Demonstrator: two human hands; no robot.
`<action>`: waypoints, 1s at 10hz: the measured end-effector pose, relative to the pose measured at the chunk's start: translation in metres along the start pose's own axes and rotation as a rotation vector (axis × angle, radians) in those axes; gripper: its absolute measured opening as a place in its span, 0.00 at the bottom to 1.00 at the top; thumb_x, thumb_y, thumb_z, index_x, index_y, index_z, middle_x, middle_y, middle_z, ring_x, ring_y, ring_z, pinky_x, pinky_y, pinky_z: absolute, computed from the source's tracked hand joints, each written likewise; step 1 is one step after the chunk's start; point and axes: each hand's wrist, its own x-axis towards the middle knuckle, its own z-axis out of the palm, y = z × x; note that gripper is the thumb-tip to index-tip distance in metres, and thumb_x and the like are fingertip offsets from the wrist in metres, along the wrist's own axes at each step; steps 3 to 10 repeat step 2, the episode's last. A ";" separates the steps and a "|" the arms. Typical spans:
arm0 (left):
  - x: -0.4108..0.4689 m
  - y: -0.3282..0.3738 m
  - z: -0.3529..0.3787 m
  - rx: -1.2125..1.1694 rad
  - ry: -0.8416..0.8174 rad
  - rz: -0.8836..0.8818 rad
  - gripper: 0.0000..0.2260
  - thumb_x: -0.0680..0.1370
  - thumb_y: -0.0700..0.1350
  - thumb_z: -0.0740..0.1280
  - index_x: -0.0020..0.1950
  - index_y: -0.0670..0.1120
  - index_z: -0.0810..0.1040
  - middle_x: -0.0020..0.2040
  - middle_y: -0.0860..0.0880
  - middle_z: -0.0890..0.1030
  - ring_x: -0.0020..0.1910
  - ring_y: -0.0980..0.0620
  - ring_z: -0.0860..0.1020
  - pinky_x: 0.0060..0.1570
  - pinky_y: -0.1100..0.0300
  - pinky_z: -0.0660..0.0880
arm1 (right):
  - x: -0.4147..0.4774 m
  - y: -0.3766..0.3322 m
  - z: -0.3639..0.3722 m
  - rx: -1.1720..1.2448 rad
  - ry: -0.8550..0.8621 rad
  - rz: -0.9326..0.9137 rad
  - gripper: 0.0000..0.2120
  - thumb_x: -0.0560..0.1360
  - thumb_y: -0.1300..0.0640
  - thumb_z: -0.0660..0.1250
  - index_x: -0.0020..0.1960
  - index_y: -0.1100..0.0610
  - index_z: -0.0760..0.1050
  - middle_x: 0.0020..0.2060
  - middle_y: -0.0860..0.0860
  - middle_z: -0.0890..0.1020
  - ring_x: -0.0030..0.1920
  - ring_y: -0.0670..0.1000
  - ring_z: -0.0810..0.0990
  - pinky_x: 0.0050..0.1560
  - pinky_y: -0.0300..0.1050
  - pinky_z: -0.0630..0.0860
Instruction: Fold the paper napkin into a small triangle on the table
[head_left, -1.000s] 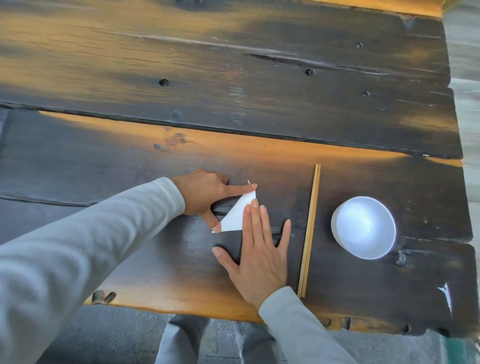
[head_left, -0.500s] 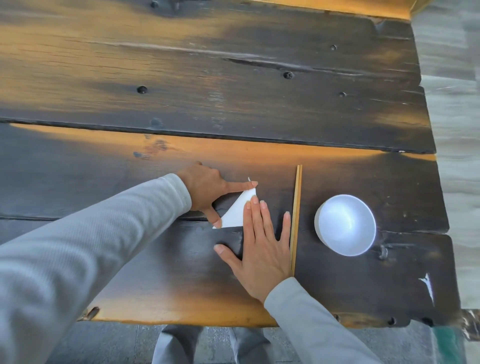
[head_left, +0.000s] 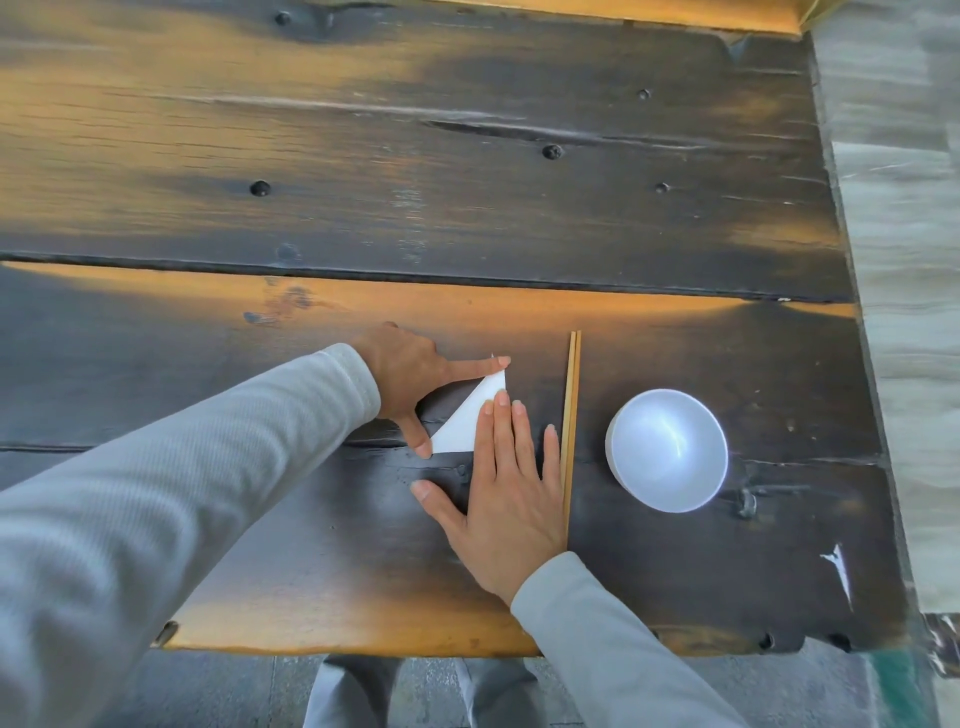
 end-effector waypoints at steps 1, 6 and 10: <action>-0.004 0.000 -0.002 -0.036 0.013 -0.044 0.60 0.61 0.76 0.69 0.72 0.66 0.25 0.31 0.48 0.72 0.35 0.46 0.74 0.42 0.54 0.73 | -0.001 0.003 -0.003 0.026 -0.004 -0.012 0.48 0.77 0.25 0.40 0.82 0.60 0.46 0.82 0.55 0.47 0.82 0.56 0.45 0.80 0.62 0.47; -0.010 -0.001 -0.002 -0.103 0.032 -0.143 0.59 0.59 0.79 0.66 0.71 0.67 0.25 0.34 0.47 0.75 0.36 0.45 0.76 0.40 0.55 0.71 | -0.001 0.005 -0.011 0.062 -0.041 -0.001 0.47 0.77 0.25 0.38 0.83 0.58 0.41 0.82 0.54 0.42 0.82 0.55 0.41 0.80 0.59 0.43; -0.010 -0.001 -0.002 -0.103 0.032 -0.143 0.59 0.59 0.79 0.66 0.71 0.67 0.25 0.34 0.47 0.75 0.36 0.45 0.76 0.40 0.55 0.71 | -0.001 0.005 -0.011 0.062 -0.041 -0.001 0.47 0.77 0.25 0.38 0.83 0.58 0.41 0.82 0.54 0.42 0.82 0.55 0.41 0.80 0.59 0.43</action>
